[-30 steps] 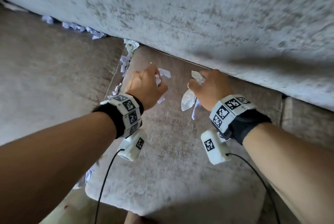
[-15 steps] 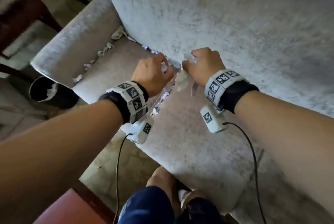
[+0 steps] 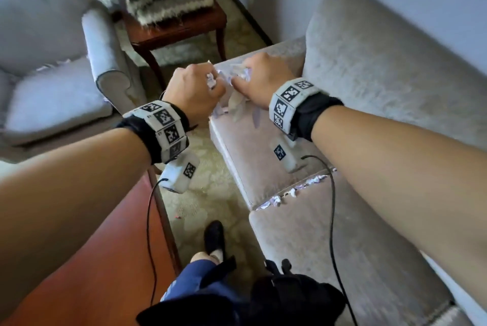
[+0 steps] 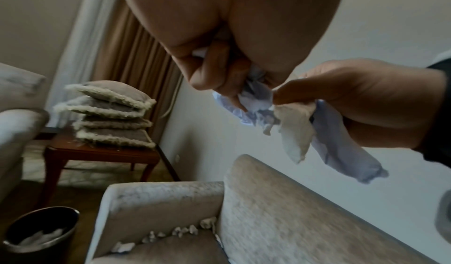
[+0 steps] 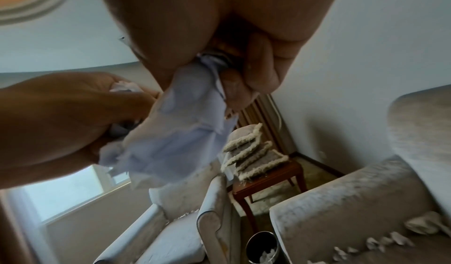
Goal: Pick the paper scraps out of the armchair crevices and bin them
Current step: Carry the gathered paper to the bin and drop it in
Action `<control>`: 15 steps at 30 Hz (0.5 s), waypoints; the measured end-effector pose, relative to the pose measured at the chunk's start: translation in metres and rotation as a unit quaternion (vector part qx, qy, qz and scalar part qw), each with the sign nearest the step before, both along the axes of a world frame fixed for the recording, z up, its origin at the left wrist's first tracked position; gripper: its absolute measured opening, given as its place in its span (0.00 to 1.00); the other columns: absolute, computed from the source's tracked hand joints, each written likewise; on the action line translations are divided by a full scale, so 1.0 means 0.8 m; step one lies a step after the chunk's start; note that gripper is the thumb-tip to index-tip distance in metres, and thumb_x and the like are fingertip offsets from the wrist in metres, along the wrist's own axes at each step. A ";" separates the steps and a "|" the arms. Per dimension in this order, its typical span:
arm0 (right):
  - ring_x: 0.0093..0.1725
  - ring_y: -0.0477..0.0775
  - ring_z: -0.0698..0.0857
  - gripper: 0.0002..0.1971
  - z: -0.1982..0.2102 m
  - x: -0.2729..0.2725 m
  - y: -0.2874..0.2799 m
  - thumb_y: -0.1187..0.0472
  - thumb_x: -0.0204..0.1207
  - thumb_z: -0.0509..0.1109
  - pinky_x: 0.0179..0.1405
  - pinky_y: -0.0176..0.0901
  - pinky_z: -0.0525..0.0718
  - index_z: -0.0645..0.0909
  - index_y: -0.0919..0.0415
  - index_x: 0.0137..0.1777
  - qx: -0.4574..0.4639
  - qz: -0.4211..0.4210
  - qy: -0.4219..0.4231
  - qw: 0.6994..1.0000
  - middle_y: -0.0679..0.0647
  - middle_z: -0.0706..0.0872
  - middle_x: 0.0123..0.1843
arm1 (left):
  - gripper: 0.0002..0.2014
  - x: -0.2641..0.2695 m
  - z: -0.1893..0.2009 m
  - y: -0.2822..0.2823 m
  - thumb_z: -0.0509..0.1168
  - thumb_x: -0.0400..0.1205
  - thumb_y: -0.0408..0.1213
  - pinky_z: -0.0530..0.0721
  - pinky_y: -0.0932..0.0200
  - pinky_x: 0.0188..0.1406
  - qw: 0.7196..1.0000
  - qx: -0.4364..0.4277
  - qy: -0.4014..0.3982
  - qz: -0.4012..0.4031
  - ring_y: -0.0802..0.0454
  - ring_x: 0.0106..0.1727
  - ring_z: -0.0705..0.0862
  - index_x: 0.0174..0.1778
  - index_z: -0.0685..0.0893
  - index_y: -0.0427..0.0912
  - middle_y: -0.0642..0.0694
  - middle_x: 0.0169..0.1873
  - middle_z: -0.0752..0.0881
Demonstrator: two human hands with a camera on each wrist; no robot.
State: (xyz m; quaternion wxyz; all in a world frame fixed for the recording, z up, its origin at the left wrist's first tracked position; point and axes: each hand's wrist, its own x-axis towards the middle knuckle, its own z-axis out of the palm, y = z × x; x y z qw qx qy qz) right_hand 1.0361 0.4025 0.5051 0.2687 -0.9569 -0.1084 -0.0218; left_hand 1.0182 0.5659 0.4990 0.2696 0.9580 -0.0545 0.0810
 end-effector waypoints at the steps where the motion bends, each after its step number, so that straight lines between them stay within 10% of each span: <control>1: 0.36 0.56 0.75 0.23 0.000 0.014 0.025 0.45 0.74 0.68 0.34 0.43 0.67 0.66 0.57 0.25 -0.004 0.014 0.002 1.000 0.48 0.72 0.25 | 0.11 0.011 -0.001 0.025 0.62 0.81 0.47 0.72 0.59 0.40 1.000 0.000 -0.003 0.013 0.42 0.42 0.82 0.43 0.85 0.45 0.43 0.37 0.86; 15: 0.35 0.60 0.82 0.19 0.011 0.284 0.327 0.51 0.73 0.67 0.28 0.42 0.71 0.69 0.57 0.24 -0.030 0.061 0.060 0.996 0.55 0.78 0.29 | 0.13 0.266 0.005 0.324 0.61 0.82 0.48 0.80 0.53 0.36 0.998 -0.016 0.022 0.065 0.39 0.40 0.84 0.48 0.85 0.43 0.40 0.40 0.87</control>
